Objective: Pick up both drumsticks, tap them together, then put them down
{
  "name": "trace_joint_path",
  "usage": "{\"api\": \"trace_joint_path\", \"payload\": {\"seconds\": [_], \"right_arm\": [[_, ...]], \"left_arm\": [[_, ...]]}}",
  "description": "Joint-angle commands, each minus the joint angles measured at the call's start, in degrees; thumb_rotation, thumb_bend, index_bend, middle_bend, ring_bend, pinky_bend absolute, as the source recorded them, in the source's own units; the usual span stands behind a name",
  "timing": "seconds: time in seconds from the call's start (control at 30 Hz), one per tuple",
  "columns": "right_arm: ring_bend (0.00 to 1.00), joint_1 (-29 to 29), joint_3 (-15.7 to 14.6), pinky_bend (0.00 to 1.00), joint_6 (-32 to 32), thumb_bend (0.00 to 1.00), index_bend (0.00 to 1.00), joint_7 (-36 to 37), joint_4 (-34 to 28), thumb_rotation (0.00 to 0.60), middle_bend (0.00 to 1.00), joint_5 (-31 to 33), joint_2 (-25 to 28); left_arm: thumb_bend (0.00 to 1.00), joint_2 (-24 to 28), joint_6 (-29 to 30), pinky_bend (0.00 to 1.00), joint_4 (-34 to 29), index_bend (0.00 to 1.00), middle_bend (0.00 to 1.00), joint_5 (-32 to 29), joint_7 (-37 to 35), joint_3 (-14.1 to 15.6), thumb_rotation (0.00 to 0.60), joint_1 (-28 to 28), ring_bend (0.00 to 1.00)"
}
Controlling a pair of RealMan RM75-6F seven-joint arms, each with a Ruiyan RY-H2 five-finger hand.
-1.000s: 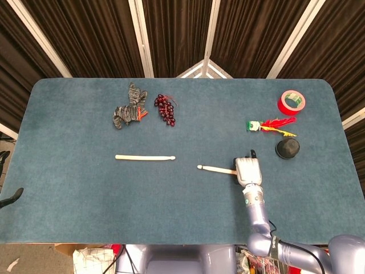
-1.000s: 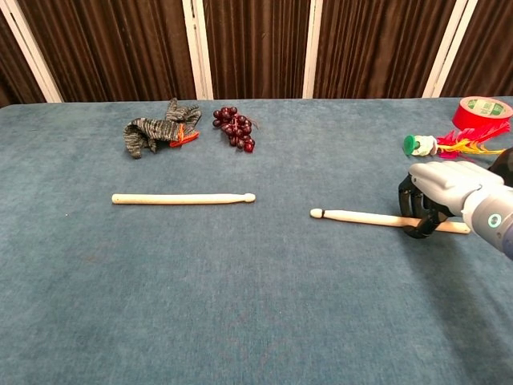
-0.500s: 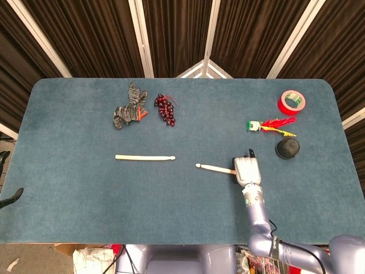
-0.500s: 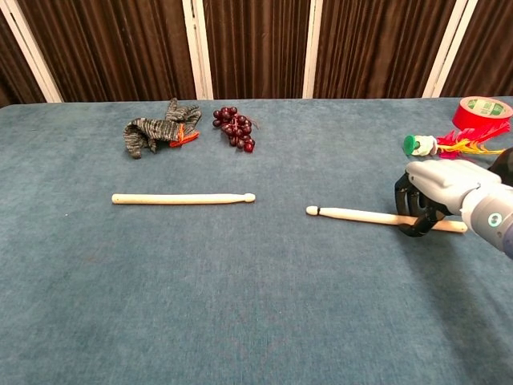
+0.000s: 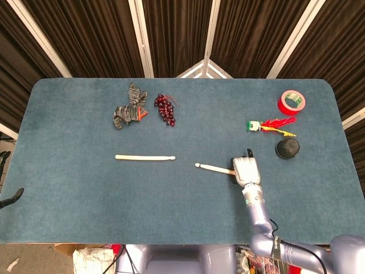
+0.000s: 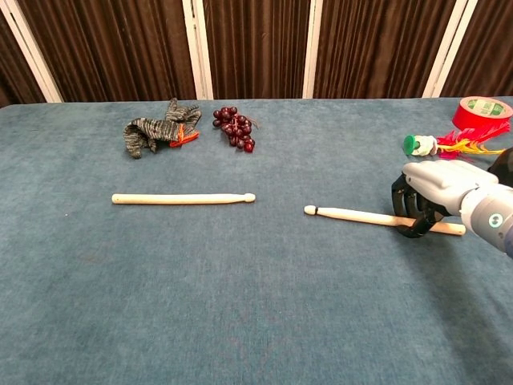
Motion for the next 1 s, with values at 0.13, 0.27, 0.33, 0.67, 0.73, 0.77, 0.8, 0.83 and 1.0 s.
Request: {"api": "trace_joint_path", "payload": {"seconds": [0.13, 0.27, 0.33, 0.67, 0.73, 0.77, 0.8, 0.83, 1.0], "right_arm": [[0.43, 0.0, 0.1, 0.09, -0.1, 0.44, 0.66, 1.3, 0.3, 0.600, 0.59, -1.1, -0.1], [0.43, -0.1, 0.2, 0.09, -0.4, 0.44, 0.67, 3.6, 0.7, 0.600, 0.60, -3.3, 0.1], [0.43, -0.2, 0.1, 0.09, -0.5, 0.44, 0.68, 4.4, 0.9, 0.600, 0.60, -4.2, 0.3], [0.43, -0.4, -0.6, 0.09, -0.7, 0.47, 0.69, 5.4, 1.7, 0.600, 0.60, -6.3, 0.4], [0.43, -0.5, -0.6, 0.09, -0.8, 0.47, 0.70, 5.7, 1.7, 0.600, 0.60, -6.6, 0.4], [0.43, -0.5, -0.6, 0.09, -0.9, 0.47, 0.70, 6.1, 1.8, 0.600, 0.60, -6.9, 0.4], [0.43, -0.5, -0.5, 0.09, -0.9, 0.48, 0.70, 6.5, 1.7, 0.600, 0.60, -7.2, 0.5], [0.43, -0.6, -0.5, 0.09, -1.1, 0.48, 0.70, 7.4, 1.7, 0.600, 0.60, -7.8, 0.6], [0.43, -0.9, -0.5, 0.09, -1.2, 0.48, 0.70, 11.6, 1.8, 0.600, 0.60, -11.3, 1.6]], "left_arm": [[0.33, 0.0, -0.1, 0.00, 0.0, 0.09, 0.07, 0.0, 0.0, 0.0, 0.600, 0.0, 0.00], [0.33, 0.0, -0.2, 0.00, 0.0, 0.09, 0.07, -0.1, 0.0, 0.0, 0.600, 0.0, 0.00], [0.33, 0.0, -0.2, 0.00, 0.0, 0.09, 0.07, -0.2, 0.0, 0.0, 0.600, -0.1, 0.00], [0.33, 0.0, -0.3, 0.00, -0.1, 0.09, 0.07, -0.1, 0.1, 0.1, 0.600, -0.1, 0.00], [0.33, 0.0, -0.3, 0.00, -0.2, 0.09, 0.07, -0.2, 0.1, 0.1, 0.600, -0.1, 0.00], [0.33, 0.0, -0.3, 0.00, -0.2, 0.09, 0.07, -0.2, 0.2, 0.1, 0.600, -0.1, 0.00], [0.33, 0.0, -0.3, 0.00, -0.2, 0.09, 0.07, -0.2, 0.2, 0.1, 0.600, -0.1, 0.00], [0.33, 0.0, -0.3, 0.00, -0.2, 0.09, 0.07, -0.2, 0.2, 0.1, 0.600, -0.1, 0.00], [0.33, 0.0, -0.3, 0.00, -0.1, 0.09, 0.07, -0.2, 0.3, 0.1, 0.600, -0.1, 0.00]]}}
